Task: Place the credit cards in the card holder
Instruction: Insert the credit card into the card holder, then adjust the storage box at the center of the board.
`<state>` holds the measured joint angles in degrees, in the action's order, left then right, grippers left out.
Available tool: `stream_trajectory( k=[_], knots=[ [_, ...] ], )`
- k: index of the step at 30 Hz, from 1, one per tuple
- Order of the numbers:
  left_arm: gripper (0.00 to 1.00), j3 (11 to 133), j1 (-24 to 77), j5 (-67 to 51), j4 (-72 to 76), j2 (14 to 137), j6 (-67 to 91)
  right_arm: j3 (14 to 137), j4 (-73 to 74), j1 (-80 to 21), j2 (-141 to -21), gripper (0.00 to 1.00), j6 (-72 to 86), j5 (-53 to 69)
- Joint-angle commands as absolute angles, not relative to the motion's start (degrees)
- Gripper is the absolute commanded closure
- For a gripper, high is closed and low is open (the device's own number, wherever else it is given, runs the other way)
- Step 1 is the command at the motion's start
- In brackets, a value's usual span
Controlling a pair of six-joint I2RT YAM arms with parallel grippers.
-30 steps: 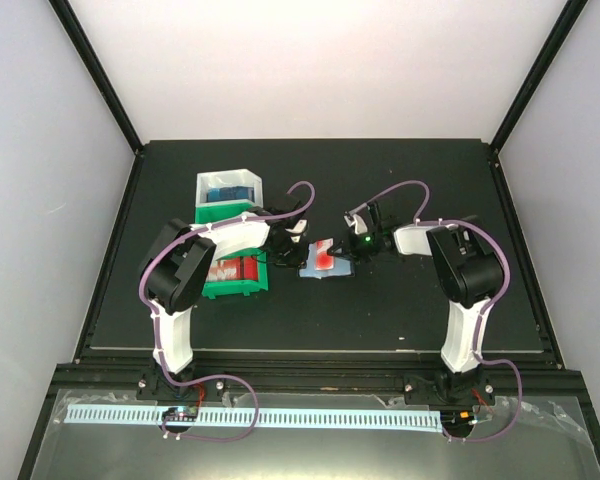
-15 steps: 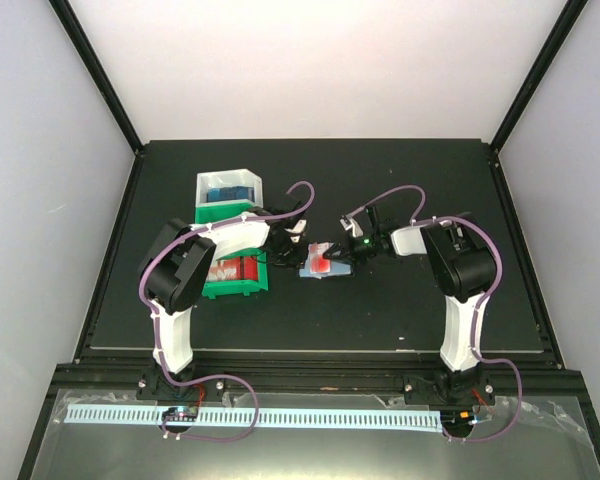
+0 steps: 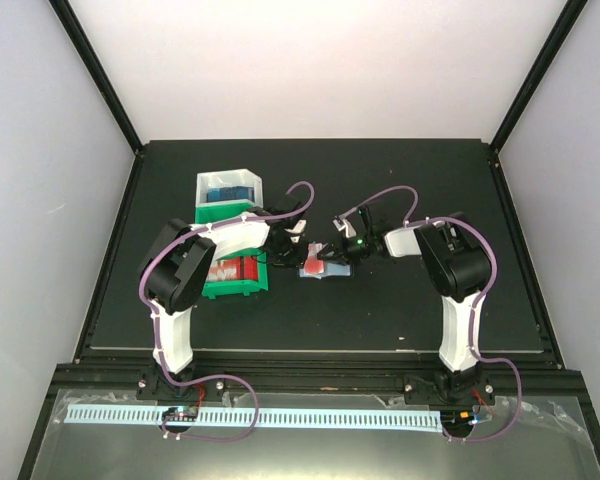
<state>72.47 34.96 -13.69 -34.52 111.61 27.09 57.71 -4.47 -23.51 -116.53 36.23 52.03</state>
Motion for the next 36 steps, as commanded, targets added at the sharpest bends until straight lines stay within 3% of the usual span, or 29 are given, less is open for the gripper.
stream_trajectory(
  k=[1,7,10,13,19,22,30,36],
  knots=[
    [0.91,71.3,35.5,-13.5,-36.0,112.2,27.2,55.7,-6.4,-26.0,-118.4,0.96,40.2,48.9],
    [0.91,70.6,35.4,-13.8,-35.7,111.5,27.0,54.8,-9.8,-27.4,-118.9,0.95,43.6,48.4],
    [0.9,70.4,35.5,-13.3,-35.8,111.0,26.8,54.5,-8.2,-27.3,-116.3,0.9,42.9,46.6],
    [0.88,70.6,35.4,-13.0,-36.2,110.3,26.6,55.3,-1.9,-27.3,-112.1,0.78,41.2,42.6],
    [0.81,71.9,34.7,-12.4,-37.6,106.3,25.4,56.8,9.1,-26.5,-102.4,0.44,38.2,34.7],
    [0.77,72.7,34.3,-11.8,-38.6,104.4,24.5,58.7,14.6,-26.5,-99.9,0.37,36.3,31.3],
    [0.68,67.5,34.0,-8.9,-40.3,102.5,23.2,63.3,24.7,-26.3,-95.0,0.31,33.2,20.5],
    [0.65,64.8,33.2,-7.5,-41.8,101.5,23.4,64.0,26.1,-26.3,-94.6,0.31,32.5,20.0]
  ],
)
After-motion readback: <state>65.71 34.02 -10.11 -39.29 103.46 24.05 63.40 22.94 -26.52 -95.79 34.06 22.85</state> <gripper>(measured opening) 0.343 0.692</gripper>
